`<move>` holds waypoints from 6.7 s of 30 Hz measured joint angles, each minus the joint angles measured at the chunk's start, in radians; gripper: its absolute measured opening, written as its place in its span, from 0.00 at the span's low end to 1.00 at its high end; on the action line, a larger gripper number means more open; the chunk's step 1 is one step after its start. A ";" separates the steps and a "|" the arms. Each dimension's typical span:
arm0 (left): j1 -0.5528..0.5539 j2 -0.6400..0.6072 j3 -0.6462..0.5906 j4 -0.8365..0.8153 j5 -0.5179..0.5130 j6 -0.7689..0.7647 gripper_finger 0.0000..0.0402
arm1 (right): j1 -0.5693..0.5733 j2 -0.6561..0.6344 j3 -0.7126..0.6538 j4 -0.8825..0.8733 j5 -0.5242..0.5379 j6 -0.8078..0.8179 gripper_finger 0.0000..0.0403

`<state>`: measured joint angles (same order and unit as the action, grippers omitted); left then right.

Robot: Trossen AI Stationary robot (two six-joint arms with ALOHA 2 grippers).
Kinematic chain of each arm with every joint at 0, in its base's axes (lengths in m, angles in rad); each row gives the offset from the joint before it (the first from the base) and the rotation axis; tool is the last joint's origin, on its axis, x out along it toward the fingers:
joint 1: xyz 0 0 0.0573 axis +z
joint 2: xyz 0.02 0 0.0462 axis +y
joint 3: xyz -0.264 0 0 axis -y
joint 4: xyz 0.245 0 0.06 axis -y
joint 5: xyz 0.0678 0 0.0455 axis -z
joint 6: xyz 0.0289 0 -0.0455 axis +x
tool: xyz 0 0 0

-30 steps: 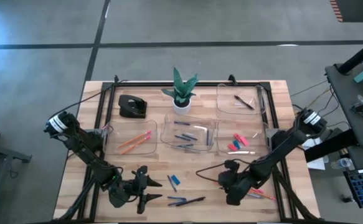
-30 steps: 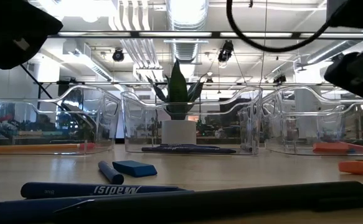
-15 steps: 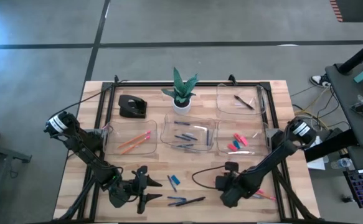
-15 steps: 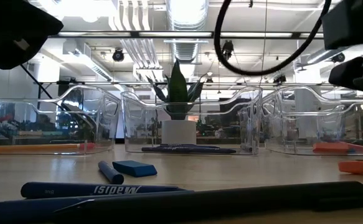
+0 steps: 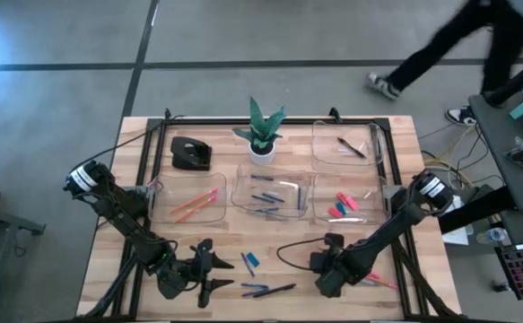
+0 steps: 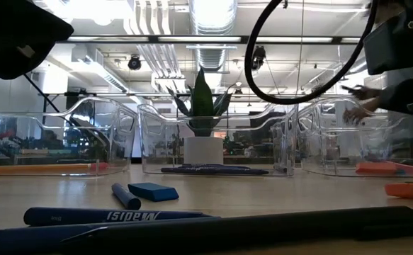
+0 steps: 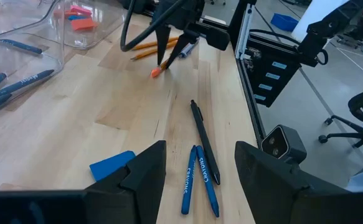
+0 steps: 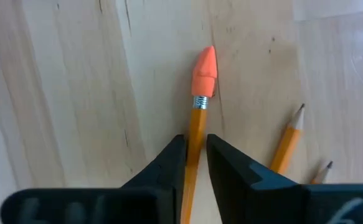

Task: Sort crayons/erasers/pens/pencils in bins
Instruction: Put the orange pencil into the middle left transparent bin

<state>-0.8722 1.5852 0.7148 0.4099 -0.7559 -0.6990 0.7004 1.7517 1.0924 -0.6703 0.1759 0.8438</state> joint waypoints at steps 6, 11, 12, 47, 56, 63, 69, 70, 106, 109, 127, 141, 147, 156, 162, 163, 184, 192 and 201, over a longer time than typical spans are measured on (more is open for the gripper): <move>0.003 0.000 0.003 0.000 0.000 0.000 0.44 | -0.008 -0.005 -0.001 0.007 -0.003 -0.018 0.06; 0.008 0.000 0.003 0.000 0.000 0.000 0.44 | -0.013 -0.005 0.000 0.006 0.000 -0.034 0.04; 0.010 0.000 0.003 0.000 0.000 0.000 0.44 | -0.014 -0.006 0.002 0.003 0.000 -0.038 0.04; 0.111 0.000 0.032 0.508 -0.006 0.892 0.44 | -0.115 -0.115 0.296 0.806 0.223 -1.070 0.04; 0.164 0.000 0.080 0.508 0.071 0.926 0.44 | -0.180 -0.115 0.295 0.916 0.117 -1.103 0.04; 0.191 0.000 0.108 0.509 0.077 0.917 0.41 | -0.189 -0.115 0.295 0.935 0.067 -1.109 0.04; 0.192 0.000 0.113 0.510 0.091 0.917 0.23 | -0.190 -0.114 0.295 0.935 0.068 -1.125 0.04; 0.193 0.000 0.113 0.510 0.105 0.917 0.19 | -0.191 -0.114 0.295 0.937 0.067 -1.126 0.04; 0.209 0.000 0.112 0.470 0.266 0.889 0.04 | -0.203 -0.154 0.299 0.712 0.068 -0.863 0.31; 0.209 0.000 0.111 0.384 0.262 0.818 0.04 | -0.202 -0.198 0.352 0.525 0.068 -0.789 0.40; 0.283 -0.378 0.113 -0.541 -0.092 0.495 0.04 | -0.067 -0.258 0.349 -0.488 0.094 0.073 0.45; 0.377 -0.538 0.048 -1.515 0.117 -0.346 0.04 | 0.006 -0.245 0.183 -0.601 -0.038 0.453 0.45; 0.412 -0.468 -0.007 -1.518 0.204 -0.364 0.04 | 0.024 -0.244 0.099 -0.593 -0.132 0.559 0.45; 0.481 -0.395 -0.010 -1.512 0.374 -0.293 0.04 | 0.051 -0.244 -0.044 -0.463 -0.263 0.651 0.45; 0.502 -0.394 -0.010 -1.434 0.406 -0.214 0.04 | 0.051 -0.244 -0.115 -0.329 -0.262 0.650 0.45; 0.504 -0.394 -0.010 -1.423 0.406 -0.203 0.04 | 0.051 -0.244 -0.125 -0.314 -0.262 0.650 0.45; 0.519 -0.394 -0.007 -1.360 0.402 -0.159 0.31 | 0.061 -0.226 -0.172 -0.220 -0.262 0.676 0.45; 0.519 -0.394 0.073 -1.360 0.403 -0.158 0.32 | 0.061 -0.153 -0.171 -0.212 -0.263 0.600 0.45; 0.512 -0.394 0.199 -1.170 0.420 -0.086 0.32 | 0.060 -0.151 -0.171 -0.199 -0.262 0.532 0.33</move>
<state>-0.3602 1.1908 0.9135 -0.7598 -0.3354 -0.7845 0.7609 1.6009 0.9218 -0.8693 -0.0860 1.3755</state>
